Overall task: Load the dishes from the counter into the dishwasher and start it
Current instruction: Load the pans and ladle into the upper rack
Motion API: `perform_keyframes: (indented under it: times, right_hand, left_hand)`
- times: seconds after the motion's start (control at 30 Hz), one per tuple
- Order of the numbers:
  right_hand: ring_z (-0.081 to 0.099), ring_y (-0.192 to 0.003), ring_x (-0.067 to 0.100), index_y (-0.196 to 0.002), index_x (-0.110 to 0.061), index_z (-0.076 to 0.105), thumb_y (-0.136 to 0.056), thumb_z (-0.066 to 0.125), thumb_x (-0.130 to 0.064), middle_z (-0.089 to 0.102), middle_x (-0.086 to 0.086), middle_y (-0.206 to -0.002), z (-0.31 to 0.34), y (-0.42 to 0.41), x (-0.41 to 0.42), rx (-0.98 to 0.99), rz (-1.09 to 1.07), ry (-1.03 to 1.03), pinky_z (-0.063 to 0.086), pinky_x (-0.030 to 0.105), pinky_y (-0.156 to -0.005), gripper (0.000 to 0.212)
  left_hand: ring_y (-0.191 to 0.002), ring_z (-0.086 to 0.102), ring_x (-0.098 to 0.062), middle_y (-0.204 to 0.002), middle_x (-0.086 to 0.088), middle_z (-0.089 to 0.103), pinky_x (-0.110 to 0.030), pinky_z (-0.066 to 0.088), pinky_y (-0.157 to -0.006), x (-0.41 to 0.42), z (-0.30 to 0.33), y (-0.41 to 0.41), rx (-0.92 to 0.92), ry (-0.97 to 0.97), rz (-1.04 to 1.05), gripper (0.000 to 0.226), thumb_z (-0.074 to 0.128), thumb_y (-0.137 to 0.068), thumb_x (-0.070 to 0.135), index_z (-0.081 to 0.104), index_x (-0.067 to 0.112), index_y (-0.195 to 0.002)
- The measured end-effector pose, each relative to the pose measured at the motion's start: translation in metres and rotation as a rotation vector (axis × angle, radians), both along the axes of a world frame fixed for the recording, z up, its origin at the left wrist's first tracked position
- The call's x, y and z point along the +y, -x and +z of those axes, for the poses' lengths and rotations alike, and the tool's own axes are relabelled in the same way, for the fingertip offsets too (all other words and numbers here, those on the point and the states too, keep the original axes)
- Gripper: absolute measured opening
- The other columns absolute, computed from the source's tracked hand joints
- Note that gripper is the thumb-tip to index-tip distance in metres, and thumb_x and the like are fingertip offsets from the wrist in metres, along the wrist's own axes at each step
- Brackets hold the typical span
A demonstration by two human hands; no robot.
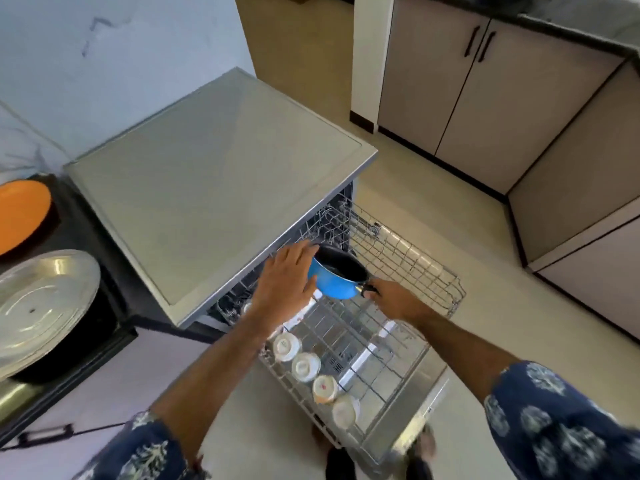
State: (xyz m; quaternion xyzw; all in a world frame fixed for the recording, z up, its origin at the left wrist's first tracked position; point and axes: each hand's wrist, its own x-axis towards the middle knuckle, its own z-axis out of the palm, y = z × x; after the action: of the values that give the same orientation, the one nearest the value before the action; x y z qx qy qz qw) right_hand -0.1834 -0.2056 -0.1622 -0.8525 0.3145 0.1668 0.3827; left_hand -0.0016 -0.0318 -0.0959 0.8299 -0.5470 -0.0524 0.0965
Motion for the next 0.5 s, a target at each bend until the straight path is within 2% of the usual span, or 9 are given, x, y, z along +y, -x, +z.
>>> perform_keyframes:
  times: [0.07,0.13,0.2,0.3,0.4,0.5]
  right_hand:
    - [0.06,-0.112,0.028,-0.134,-0.016,0.051,-0.105,0.043,-0.031,0.063,0.01,-0.121,-0.02,-0.02,-0.022,-0.007,0.0,0.016,0.046,0.038,-0.096,0.034]
    - [0.06,-0.111,0.03,-0.133,-0.014,0.051,-0.105,0.042,-0.03,0.063,0.012,-0.12,-0.041,-0.035,-0.038,-0.025,0.001,0.045,0.047,0.042,-0.097,0.033]
    - [0.061,-0.108,0.031,-0.133,-0.015,0.05,-0.105,0.042,-0.03,0.064,0.013,-0.118,-0.065,-0.047,-0.05,-0.044,-0.01,0.066,0.049,0.045,-0.096,0.033]
    - [0.062,-0.102,0.03,-0.13,-0.015,0.05,-0.105,0.041,-0.031,0.064,0.012,-0.113,-0.098,-0.063,-0.059,-0.055,-0.04,0.077,0.052,0.045,-0.09,0.031]
    - [0.06,-0.096,0.026,-0.13,-0.014,0.051,-0.106,0.04,-0.03,0.062,0.01,-0.112,-0.126,-0.076,-0.064,-0.076,-0.025,0.098,0.05,0.035,-0.08,0.031]
    - [0.058,-0.103,0.029,-0.135,-0.012,0.046,-0.106,0.04,-0.027,0.06,0.014,-0.119,-0.143,-0.086,-0.066,-0.102,-0.009,0.074,0.049,0.036,-0.083,0.034]
  left_hand:
    - [-0.134,0.044,-0.027,-0.154,-0.008,0.038,-0.047,0.042,-0.106,-0.012,0.004,-0.023,-0.239,-0.053,-0.08,0.07,0.062,-0.087,0.032,0.038,0.013,-0.15]
    - [-0.145,0.033,-0.032,-0.162,-0.013,0.026,-0.052,0.033,-0.116,-0.016,0.0,-0.047,-0.337,-0.153,-0.059,0.075,0.055,-0.091,0.035,0.028,0.008,-0.156]
    - [-0.153,0.017,-0.032,-0.167,-0.014,0.01,-0.054,0.022,-0.122,-0.016,-0.014,-0.067,-0.354,-0.251,-0.042,0.083,0.053,-0.093,0.04,0.014,0.007,-0.159]
    - [-0.155,0.005,-0.031,-0.168,-0.014,-0.001,-0.052,0.018,-0.124,-0.013,-0.034,-0.08,-0.352,-0.311,-0.054,0.095,0.059,-0.093,0.038,-0.002,0.006,-0.159]
    - [-0.155,0.004,-0.03,-0.168,-0.014,-0.002,-0.051,0.018,-0.124,-0.012,-0.047,-0.085,-0.412,-0.279,-0.058,0.091,0.054,-0.094,0.035,-0.001,0.005,-0.159]
    - [-0.155,0.003,-0.029,-0.168,-0.013,-0.002,-0.052,0.017,-0.124,-0.011,-0.055,-0.087,-0.436,-0.238,-0.05,0.086,0.05,-0.095,0.032,0.001,0.005,-0.159]
